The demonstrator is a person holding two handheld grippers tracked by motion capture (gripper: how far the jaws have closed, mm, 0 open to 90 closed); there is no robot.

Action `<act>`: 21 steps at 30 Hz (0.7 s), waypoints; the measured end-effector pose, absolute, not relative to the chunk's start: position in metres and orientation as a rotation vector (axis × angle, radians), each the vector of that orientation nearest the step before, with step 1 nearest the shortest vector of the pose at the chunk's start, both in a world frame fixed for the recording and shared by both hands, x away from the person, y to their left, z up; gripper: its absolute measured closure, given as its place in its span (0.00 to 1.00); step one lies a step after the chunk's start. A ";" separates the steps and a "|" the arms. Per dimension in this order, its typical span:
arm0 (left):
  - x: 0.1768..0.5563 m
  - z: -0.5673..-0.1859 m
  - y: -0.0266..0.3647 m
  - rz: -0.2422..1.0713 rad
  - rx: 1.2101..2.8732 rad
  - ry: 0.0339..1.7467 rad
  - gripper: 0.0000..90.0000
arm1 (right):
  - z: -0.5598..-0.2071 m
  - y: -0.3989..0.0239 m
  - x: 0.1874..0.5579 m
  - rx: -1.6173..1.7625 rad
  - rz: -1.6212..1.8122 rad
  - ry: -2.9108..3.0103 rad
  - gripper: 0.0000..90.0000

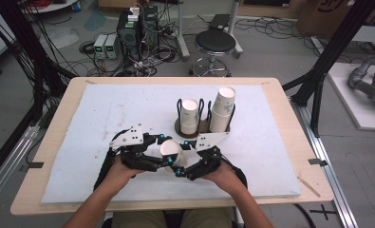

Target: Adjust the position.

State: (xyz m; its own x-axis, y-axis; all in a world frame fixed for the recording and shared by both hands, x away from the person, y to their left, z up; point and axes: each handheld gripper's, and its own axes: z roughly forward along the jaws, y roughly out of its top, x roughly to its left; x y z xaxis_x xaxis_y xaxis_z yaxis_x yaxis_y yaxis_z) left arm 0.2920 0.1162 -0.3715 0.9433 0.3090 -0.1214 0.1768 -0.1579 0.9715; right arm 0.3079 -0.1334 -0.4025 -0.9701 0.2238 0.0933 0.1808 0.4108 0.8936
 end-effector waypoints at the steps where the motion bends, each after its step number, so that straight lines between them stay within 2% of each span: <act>1: 0.292 -0.372 0.116 0.121 1.741 0.362 0.41 | -0.403 -0.133 0.308 0.373 1.640 2.604 0.24; 3: 0.292 -0.372 0.115 0.118 1.743 0.359 0.41 | -0.404 -0.132 0.308 0.364 1.639 2.606 0.28; 17: 0.293 -0.373 0.116 0.103 1.743 0.371 0.40 | -0.403 -0.134 0.307 0.317 1.611 2.614 0.37; 18: 0.293 -0.373 0.116 0.107 1.745 0.367 0.39 | -0.403 -0.134 0.307 0.319 1.603 2.615 0.37; 19: 0.293 -0.374 0.116 0.109 1.737 0.379 0.20 | -0.403 -0.134 0.307 0.320 1.597 2.620 0.37; 20: 0.293 -0.373 0.116 0.106 1.738 0.400 0.20 | -0.403 -0.134 0.307 0.320 1.597 2.620 0.37; 21: 0.294 -0.373 0.116 0.109 1.737 0.403 0.14 | -0.402 -0.135 0.307 0.313 1.592 2.618 0.37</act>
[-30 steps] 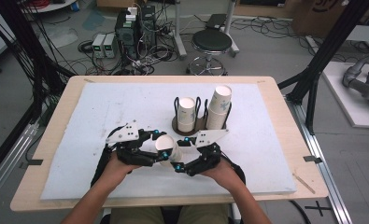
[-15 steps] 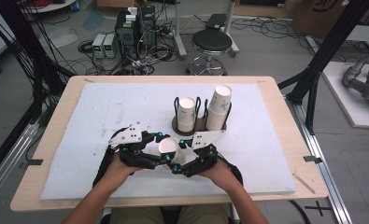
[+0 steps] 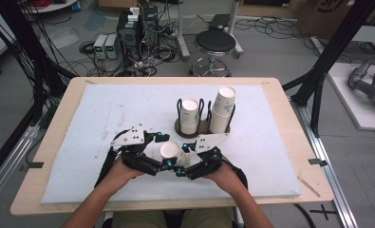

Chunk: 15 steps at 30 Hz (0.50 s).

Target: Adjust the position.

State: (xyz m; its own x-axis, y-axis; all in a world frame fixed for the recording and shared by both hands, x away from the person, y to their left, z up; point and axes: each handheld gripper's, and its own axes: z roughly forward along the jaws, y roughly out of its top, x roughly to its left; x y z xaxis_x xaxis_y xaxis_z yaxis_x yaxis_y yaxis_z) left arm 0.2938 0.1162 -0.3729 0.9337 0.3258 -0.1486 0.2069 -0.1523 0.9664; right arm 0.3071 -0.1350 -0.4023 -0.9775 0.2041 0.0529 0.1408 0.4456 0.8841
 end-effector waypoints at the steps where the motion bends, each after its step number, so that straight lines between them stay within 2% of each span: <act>1: 0.294 -0.372 0.118 0.111 1.740 0.399 0.14 | -0.402 -0.136 0.307 0.320 1.590 2.621 0.37; 15: 0.298 -0.371 0.129 0.095 1.792 0.387 0.14 | -0.393 -0.147 0.312 0.283 1.376 2.707 0.38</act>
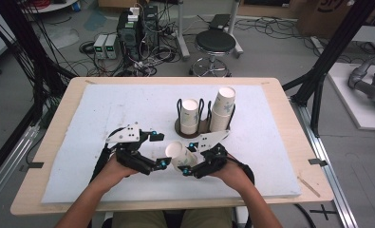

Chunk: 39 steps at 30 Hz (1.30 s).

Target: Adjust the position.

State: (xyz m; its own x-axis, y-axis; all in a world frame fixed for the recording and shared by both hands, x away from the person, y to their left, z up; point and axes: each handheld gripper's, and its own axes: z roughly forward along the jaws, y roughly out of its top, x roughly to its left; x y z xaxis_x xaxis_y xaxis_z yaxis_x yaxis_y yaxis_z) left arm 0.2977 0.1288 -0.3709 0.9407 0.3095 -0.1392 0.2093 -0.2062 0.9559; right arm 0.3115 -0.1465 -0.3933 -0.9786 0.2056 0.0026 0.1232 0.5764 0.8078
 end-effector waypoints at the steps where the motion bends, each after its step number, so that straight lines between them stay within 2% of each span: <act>1: 0.298 -0.371 0.129 0.096 1.798 0.386 0.14 | -0.391 -0.147 0.312 0.276 1.360 2.718 0.38; 26: 0.296 -0.377 0.120 0.049 1.890 0.334 0.16 | -0.359 -0.128 0.317 0.035 0.968 2.898 0.38; 39: 0.294 -0.381 0.114 0.031 1.952 0.290 0.22 | -0.349 -0.108 0.312 -0.083 0.726 2.955 0.38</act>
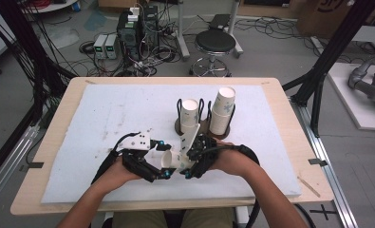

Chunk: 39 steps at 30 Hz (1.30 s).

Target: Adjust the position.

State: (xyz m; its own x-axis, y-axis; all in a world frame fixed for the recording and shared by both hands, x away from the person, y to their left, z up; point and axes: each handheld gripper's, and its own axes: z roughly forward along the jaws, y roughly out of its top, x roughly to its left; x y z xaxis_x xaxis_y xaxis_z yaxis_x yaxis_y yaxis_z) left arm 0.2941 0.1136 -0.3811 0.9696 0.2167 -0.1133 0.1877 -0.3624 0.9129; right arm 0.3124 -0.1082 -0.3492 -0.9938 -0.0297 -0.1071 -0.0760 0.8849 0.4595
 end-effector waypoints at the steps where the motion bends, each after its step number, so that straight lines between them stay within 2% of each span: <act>1: 0.294 -0.381 0.114 0.031 1.955 0.288 0.22 | -0.349 -0.107 0.312 -0.090 0.717 2.961 0.38; 7: 0.294 -0.383 0.112 0.030 1.989 0.270 0.29 | -0.350 -0.102 0.310 -0.112 0.656 2.974 0.38; 11: 0.293 -0.384 0.111 0.025 2.004 0.247 0.39 | -0.351 -0.100 0.309 -0.108 0.635 2.978 0.38; 16: 0.294 -0.384 0.111 0.032 2.009 0.240 0.40 | -0.351 -0.101 0.309 -0.111 0.631 2.977 0.38; 19: 0.294 -0.383 0.112 0.041 2.006 0.238 0.41 | -0.352 -0.103 0.310 -0.099 0.666 2.963 0.32; 21: 0.295 -0.383 0.114 0.047 1.997 0.244 0.41 | -0.351 -0.107 0.311 -0.046 0.734 2.938 0.24; 31: 0.299 -0.380 0.124 0.048 1.917 0.281 0.41 | -0.341 -0.141 0.311 0.135 1.154 2.801 0.23; 39: 0.304 -0.384 0.132 0.064 1.860 0.330 0.41 | -0.347 -0.163 0.309 0.296 1.411 2.626 0.23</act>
State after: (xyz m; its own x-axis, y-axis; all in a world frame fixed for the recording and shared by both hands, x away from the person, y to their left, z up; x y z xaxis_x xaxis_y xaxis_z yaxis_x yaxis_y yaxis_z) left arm 0.3036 0.1319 -0.3842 0.9586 0.2574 -0.1220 0.1936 -0.2744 0.9419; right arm 0.3088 -0.1629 -0.3466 -0.9699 0.2408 -0.0347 0.1040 0.5394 0.8356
